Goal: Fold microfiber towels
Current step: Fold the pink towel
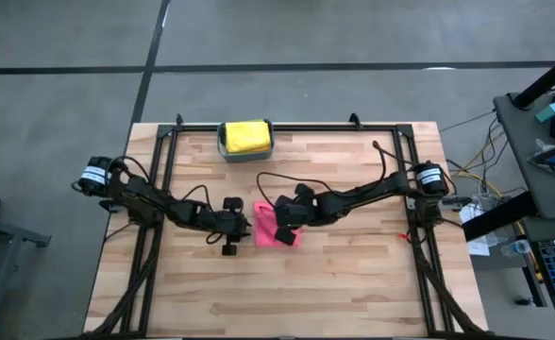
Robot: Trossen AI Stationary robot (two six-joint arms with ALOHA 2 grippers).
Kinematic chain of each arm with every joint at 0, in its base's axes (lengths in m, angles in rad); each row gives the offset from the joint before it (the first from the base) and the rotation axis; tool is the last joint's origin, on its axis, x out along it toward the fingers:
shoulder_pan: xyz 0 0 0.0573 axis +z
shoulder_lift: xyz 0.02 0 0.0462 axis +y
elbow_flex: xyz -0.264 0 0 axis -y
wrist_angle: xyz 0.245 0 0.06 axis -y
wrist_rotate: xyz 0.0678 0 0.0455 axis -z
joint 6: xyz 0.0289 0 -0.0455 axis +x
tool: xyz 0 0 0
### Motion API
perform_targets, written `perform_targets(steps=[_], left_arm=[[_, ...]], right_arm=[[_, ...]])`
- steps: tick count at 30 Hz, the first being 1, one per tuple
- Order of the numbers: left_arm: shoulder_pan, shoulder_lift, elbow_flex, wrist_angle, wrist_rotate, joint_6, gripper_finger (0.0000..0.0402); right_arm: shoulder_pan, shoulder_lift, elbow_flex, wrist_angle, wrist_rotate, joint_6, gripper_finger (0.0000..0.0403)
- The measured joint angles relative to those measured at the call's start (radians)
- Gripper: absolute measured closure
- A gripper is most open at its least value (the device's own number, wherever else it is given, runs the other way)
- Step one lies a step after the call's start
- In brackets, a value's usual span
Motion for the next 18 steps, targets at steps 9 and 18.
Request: perform_targets(steps=[9,18], left_arm=[[0.0,-0.004,-0.001,0.004,0.0,0.014,0.0288],[0.0,-0.025,-0.005,0.004,0.0,0.018,0.0288]], right_arm=[[-0.017,0.043,-0.045,0.03,-0.02,-0.022,0.0392],[0.024,0.066,-0.044,0.398,-0.248,-0.078,0.0392]])
